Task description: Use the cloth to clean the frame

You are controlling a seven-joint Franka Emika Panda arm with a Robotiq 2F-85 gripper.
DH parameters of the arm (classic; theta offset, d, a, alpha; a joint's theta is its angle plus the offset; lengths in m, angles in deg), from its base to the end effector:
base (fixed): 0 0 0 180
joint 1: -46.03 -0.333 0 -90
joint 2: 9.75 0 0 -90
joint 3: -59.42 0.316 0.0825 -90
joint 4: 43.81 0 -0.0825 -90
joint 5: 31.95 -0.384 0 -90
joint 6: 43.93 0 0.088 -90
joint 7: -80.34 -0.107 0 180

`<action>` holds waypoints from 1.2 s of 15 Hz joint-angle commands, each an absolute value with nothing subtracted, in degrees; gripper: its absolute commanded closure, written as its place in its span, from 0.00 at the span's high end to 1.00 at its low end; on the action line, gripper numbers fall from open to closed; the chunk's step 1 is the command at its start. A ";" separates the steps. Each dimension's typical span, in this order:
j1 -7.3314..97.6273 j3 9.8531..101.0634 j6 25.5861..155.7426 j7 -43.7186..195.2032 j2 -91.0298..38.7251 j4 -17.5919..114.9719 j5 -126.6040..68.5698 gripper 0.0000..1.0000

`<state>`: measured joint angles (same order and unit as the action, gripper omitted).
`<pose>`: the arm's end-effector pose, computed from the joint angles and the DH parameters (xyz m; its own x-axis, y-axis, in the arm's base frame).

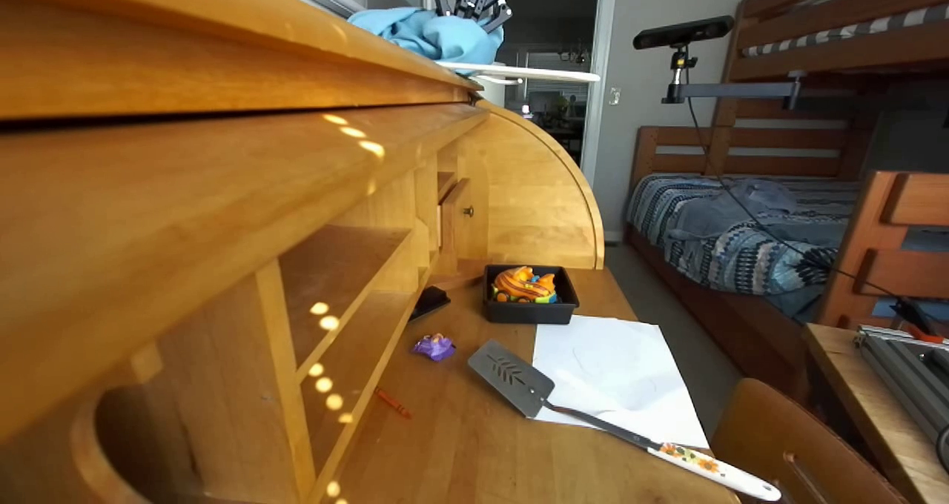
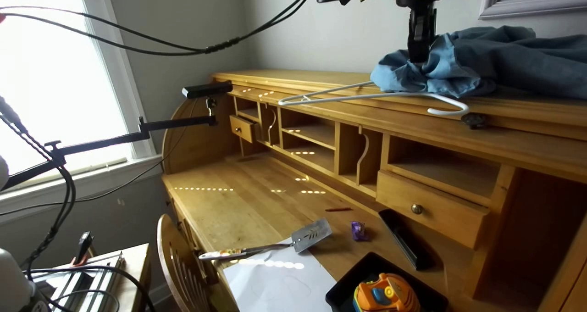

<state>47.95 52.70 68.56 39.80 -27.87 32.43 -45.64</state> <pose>0.6788 -0.0741 0.5889 0.6016 -0.7923 0.1017 -0.7236 -0.5944 -0.3509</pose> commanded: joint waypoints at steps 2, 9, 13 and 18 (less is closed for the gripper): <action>47.53 51.80 76.79 36.78 -27.92 32.16 -44.84 0.02; 45.07 49.19 101.26 29.91 -29.13 32.96 -39.38 0.02; 42.49 46.13 112.38 24.72 -29.38 32.22 -33.17 0.02; 38.44 41.27 126.22 20.99 -29.22 31.05 -26.72 0.02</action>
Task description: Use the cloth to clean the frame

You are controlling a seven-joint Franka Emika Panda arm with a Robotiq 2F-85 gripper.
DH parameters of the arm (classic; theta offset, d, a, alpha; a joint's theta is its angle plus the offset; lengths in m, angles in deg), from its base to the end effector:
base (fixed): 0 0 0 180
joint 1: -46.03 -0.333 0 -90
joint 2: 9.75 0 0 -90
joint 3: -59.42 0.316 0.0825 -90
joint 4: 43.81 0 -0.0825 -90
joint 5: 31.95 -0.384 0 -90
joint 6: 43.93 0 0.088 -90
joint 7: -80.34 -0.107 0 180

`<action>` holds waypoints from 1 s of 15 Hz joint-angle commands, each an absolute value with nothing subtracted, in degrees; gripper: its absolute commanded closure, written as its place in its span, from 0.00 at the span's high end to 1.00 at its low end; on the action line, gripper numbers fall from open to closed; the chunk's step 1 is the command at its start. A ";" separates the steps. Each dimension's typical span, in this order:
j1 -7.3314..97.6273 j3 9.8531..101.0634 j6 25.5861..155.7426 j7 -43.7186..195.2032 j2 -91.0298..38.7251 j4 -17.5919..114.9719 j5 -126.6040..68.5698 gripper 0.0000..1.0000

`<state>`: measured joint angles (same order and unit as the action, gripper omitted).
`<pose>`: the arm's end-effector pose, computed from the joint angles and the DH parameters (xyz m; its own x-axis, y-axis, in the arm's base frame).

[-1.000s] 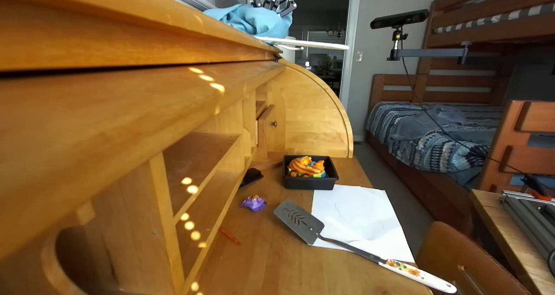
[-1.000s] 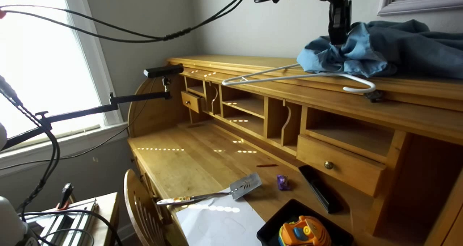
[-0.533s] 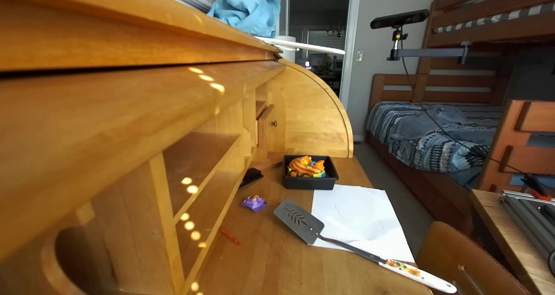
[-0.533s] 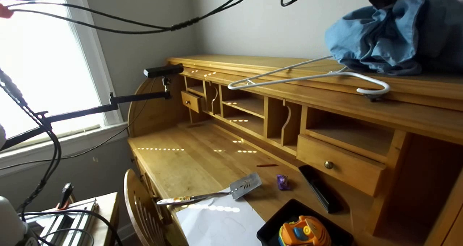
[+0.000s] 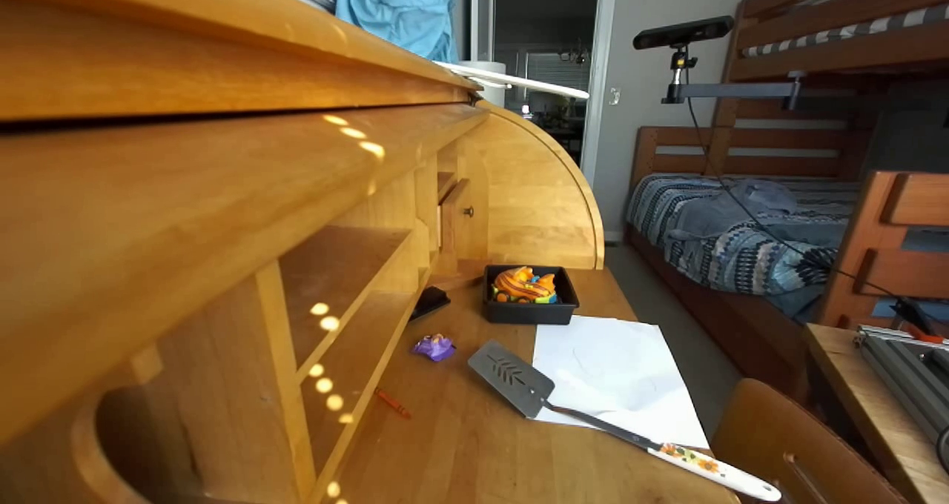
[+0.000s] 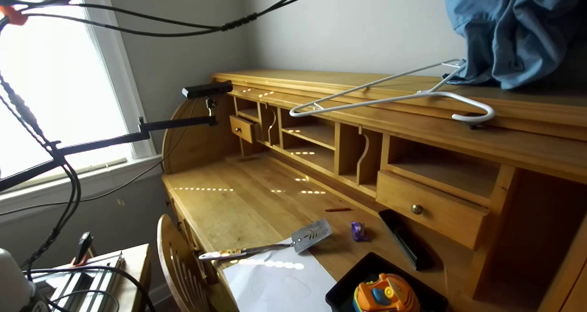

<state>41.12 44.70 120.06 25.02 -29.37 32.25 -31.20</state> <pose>0.6986 -0.0784 0.6952 0.0835 -0.7887 0.6091 -0.3920 -0.5880 -0.7076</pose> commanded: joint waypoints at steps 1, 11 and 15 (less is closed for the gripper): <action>37.17 39.41 128.94 19.57 -29.40 30.43 -25.23 0.02; 27.23 29.38 138.52 17.62 -28.01 28.75 -22.76 0.02; 30.83 39.77 137.79 19.64 -25.15 32.01 -24.68 0.02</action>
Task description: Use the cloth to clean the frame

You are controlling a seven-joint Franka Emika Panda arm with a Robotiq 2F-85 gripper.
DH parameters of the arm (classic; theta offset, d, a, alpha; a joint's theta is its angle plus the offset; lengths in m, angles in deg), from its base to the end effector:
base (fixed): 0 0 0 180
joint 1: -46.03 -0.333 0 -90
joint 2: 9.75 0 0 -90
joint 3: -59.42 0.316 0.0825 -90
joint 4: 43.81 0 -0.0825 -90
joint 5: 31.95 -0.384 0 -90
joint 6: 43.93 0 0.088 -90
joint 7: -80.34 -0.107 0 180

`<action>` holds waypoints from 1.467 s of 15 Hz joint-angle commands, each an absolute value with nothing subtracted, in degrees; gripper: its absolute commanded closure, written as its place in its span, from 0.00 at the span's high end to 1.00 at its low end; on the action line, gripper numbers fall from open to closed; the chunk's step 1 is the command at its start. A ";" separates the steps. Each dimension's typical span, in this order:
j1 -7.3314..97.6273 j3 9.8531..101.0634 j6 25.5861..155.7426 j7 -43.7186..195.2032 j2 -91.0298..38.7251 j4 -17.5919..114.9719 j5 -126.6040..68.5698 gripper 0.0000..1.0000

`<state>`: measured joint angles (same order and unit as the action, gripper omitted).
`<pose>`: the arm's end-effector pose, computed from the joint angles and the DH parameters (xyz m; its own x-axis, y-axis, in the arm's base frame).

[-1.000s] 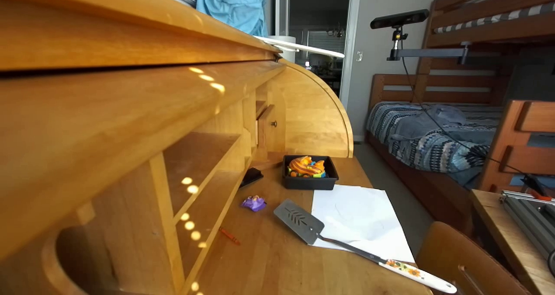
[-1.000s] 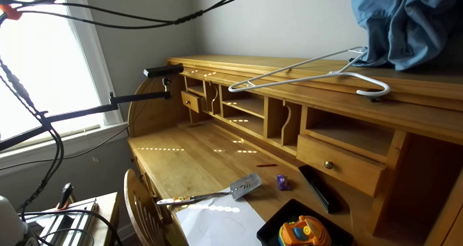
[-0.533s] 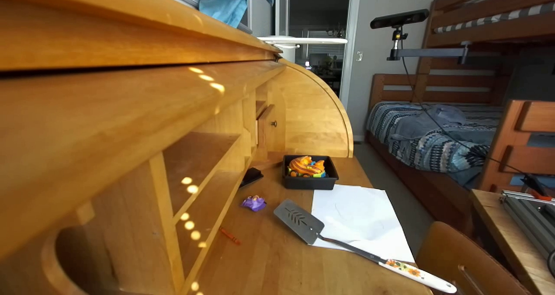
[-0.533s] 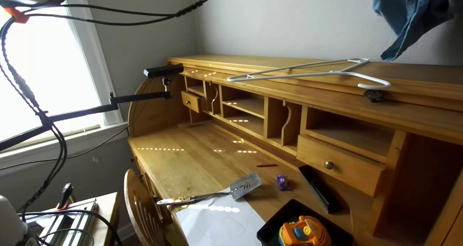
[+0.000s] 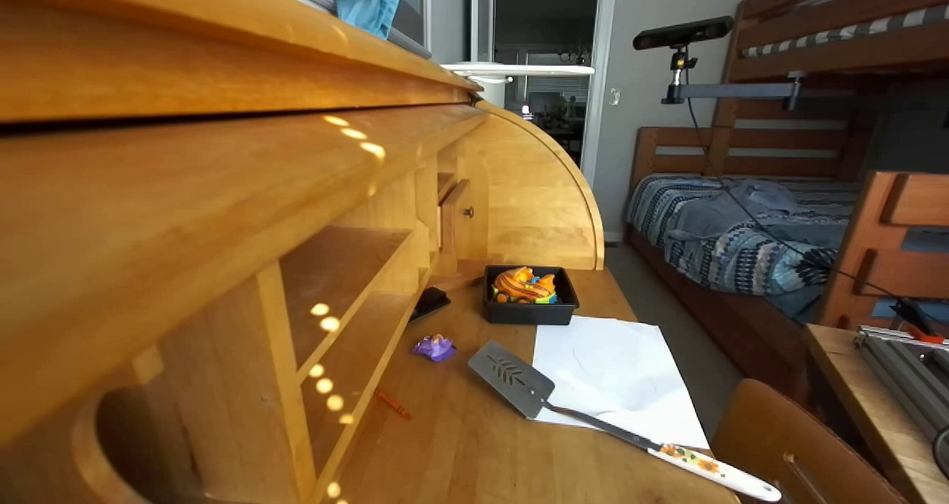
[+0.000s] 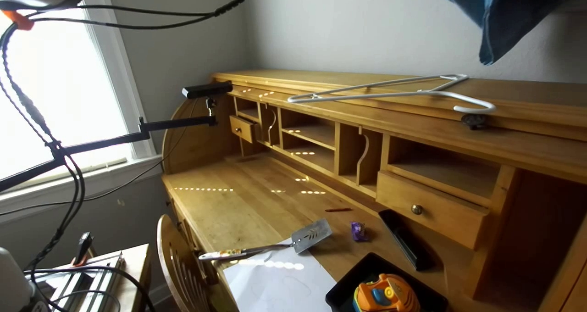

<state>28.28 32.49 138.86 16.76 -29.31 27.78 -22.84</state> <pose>0.6634 -0.0064 0.7833 -0.1274 -0.7057 0.6969 -0.0401 -0.6984 -0.7146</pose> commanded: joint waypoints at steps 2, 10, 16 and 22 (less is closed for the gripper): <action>33.09 44.05 137.58 19.09 -23.96 33.45 -26.29 0.02; 36.46 43.12 138.92 12.74 -20.42 38.08 -27.31 0.02; 37.46 40.38 139.23 10.29 -17.24 41.96 -28.89 0.02; 37.68 40.00 138.16 9.23 -18.36 40.80 -27.78 0.07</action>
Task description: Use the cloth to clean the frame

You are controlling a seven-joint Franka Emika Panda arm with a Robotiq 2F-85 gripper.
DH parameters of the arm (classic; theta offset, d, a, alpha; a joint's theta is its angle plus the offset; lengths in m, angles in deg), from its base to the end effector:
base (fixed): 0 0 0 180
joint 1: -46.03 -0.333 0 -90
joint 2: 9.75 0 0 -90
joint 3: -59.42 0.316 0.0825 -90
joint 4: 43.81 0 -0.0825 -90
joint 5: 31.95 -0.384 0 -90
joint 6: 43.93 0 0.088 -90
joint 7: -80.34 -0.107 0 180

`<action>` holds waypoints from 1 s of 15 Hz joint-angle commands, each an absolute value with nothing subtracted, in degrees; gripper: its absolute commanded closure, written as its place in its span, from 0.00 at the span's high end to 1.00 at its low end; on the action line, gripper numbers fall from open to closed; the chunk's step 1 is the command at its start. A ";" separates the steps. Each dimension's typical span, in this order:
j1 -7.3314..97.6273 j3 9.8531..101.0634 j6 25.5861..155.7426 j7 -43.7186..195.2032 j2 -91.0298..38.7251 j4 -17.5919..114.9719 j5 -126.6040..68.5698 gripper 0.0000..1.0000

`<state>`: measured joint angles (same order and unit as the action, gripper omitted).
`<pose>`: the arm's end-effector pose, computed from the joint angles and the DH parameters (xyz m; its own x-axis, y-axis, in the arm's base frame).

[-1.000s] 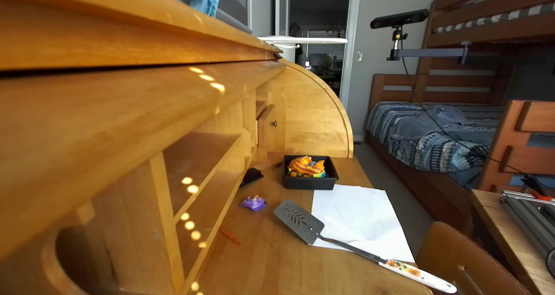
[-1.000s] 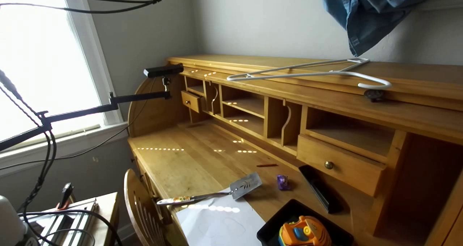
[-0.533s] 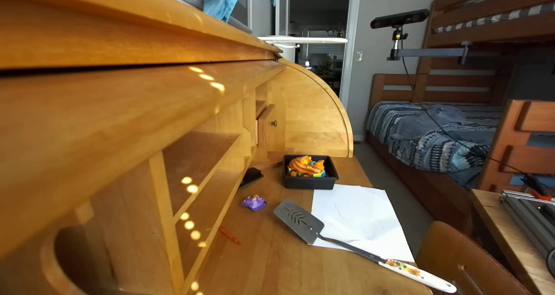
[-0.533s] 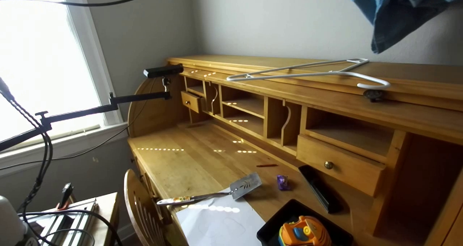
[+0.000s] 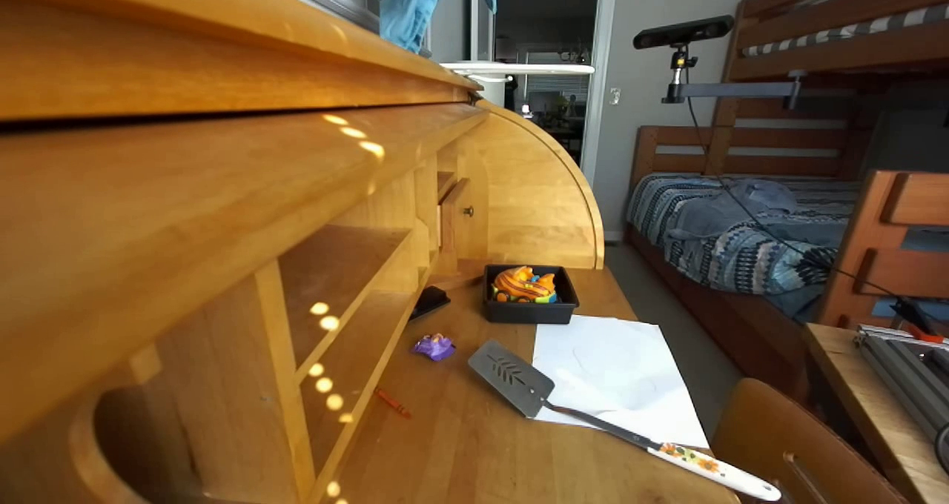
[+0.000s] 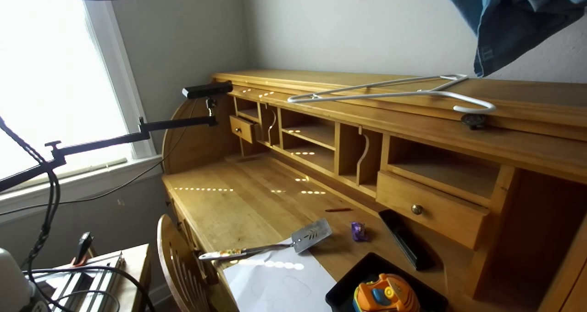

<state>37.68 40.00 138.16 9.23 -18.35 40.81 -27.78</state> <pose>0.6161 -0.0886 0.7839 -0.1628 -0.8847 0.4369 -0.0917 -0.4273 -0.8995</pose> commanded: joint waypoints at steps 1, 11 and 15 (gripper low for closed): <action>37.66 40.00 138.16 9.10 -18.24 41.01 -27.78 0.07; 43.76 47.16 159.91 2.28 -28.82 29.60 -26.73 0.02; 46.92 49.75 161.04 -1.10 -36.45 19.86 -27.71 0.02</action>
<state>43.65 48.05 160.25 2.68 -29.42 30.25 -27.90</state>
